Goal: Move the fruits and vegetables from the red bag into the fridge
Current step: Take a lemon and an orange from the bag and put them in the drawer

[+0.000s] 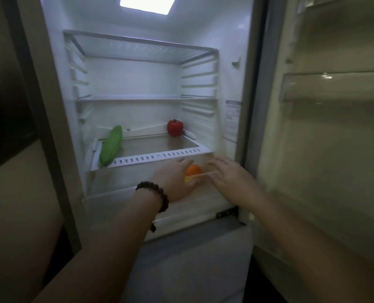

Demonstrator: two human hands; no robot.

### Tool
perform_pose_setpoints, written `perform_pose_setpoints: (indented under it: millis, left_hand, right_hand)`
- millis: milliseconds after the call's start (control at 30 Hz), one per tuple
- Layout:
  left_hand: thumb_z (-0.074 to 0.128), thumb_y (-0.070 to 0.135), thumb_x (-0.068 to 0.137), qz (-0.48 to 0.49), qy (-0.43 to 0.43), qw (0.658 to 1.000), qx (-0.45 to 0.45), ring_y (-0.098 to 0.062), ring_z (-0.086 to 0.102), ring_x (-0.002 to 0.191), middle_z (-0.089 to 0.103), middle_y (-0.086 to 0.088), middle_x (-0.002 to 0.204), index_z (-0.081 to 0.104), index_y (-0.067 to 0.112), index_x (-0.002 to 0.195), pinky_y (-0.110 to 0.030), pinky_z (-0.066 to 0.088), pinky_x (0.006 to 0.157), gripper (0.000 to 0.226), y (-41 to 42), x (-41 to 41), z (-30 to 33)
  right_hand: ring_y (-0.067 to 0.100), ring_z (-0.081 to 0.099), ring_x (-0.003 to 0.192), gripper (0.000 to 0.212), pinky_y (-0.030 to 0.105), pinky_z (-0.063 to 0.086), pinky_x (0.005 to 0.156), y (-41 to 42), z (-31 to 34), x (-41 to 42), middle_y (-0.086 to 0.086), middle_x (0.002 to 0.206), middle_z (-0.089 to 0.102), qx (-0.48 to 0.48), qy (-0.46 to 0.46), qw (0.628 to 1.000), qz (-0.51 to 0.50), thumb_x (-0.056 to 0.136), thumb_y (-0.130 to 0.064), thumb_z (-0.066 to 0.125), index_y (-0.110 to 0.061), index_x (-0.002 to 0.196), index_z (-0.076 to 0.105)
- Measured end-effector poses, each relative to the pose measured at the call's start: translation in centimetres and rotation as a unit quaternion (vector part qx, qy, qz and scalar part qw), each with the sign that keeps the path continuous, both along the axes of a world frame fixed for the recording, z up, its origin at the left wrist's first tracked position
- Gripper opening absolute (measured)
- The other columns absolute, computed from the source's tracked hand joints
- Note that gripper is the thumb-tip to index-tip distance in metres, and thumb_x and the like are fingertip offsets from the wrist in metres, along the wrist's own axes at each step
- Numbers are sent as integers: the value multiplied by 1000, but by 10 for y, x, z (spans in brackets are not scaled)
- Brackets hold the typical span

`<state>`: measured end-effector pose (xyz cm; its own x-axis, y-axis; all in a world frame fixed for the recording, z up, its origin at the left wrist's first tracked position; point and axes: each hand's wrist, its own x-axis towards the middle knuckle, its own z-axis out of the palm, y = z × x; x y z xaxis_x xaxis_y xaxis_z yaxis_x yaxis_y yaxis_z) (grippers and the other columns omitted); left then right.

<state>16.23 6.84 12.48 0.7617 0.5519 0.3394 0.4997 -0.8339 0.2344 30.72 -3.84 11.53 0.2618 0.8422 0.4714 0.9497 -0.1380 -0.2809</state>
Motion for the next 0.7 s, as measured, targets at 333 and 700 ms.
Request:
perform_pose_setpoints:
  millis: [333,700]
  left_hand:
    - [48,51,89,-111,-29,993,22,-21,33,133,37,-1,146,30,21,144,-37,29,110,65,-119,48,-34]
    - [45,52,90,-218,-34,975,-34,-16,27,137,30,3,150,25,24,146,-35,23,110,66,-314,77,-81]
  right_hand:
    - [33,41,130,56,41,31,111,-142,-37,20,18,138,49,-23,-26,989,-144,86,-43,39,-8,127,55]
    - [25,25,141,62,39,22,115,-370,-68,8,11,149,35,-42,-15,958,-284,91,-48,24,-12,137,44]
